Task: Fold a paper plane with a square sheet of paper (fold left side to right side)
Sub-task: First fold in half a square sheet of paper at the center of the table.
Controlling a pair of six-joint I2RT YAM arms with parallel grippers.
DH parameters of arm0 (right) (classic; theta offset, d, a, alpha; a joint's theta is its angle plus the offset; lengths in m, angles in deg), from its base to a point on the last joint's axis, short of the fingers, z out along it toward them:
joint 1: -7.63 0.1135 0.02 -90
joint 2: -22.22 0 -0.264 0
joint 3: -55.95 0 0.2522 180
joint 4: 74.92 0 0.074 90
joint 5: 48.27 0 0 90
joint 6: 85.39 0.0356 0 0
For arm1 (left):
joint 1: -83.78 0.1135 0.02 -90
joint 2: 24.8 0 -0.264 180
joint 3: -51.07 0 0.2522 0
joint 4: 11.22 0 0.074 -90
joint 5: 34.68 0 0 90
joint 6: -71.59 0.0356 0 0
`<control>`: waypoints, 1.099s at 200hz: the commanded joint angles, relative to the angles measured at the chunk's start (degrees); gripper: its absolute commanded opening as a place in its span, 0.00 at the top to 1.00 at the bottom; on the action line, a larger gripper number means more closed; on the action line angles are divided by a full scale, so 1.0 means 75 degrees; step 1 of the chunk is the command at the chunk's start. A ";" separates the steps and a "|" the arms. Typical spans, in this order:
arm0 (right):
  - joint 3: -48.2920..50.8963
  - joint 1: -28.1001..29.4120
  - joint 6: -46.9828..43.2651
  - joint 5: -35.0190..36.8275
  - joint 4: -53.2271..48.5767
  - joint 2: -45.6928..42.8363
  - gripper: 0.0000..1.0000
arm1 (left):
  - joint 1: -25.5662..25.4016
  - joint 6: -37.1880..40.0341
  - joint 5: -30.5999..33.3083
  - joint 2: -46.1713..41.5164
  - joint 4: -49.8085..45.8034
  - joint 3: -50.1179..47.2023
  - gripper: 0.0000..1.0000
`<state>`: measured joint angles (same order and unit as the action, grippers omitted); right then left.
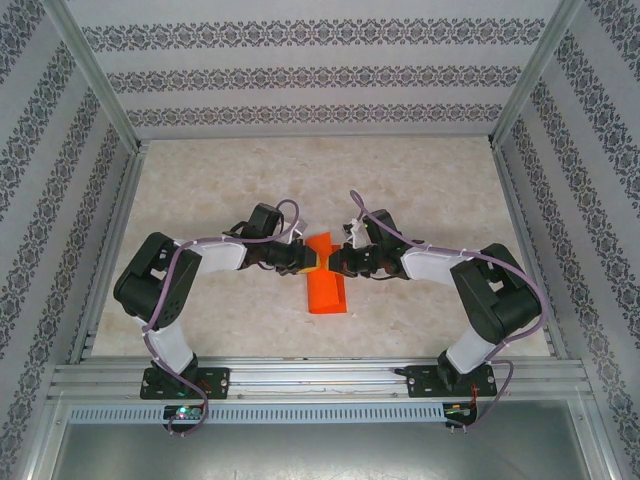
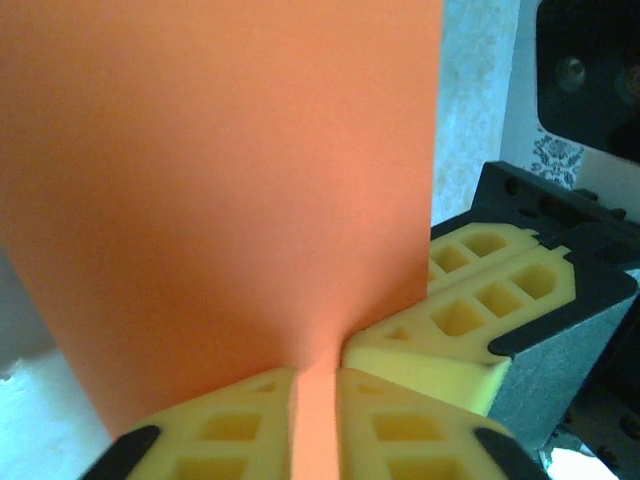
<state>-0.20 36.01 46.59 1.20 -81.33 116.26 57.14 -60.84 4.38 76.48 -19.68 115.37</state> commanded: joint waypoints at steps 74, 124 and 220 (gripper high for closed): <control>-0.0335 0.0162 -0.0440 0.0956 -0.0786 0.0442 0.97 | -0.0102 0.1003 0.2147 -0.1128 -0.2501 0.0244 0.47; -0.0462 0.0247 -0.0464 0.1016 -0.0860 0.0577 0.96 | -0.0523 0.0919 0.2156 -0.0476 -0.2547 0.0477 0.41; -0.0485 0.0272 -0.0569 0.1152 -0.1086 0.0546 0.90 | -0.0919 0.0660 0.2747 0.0528 -0.3103 0.1144 0.58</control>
<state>-2.76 37.43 43.38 8.74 -88.34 120.07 51.46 -55.44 22.37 78.75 -38.54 121.98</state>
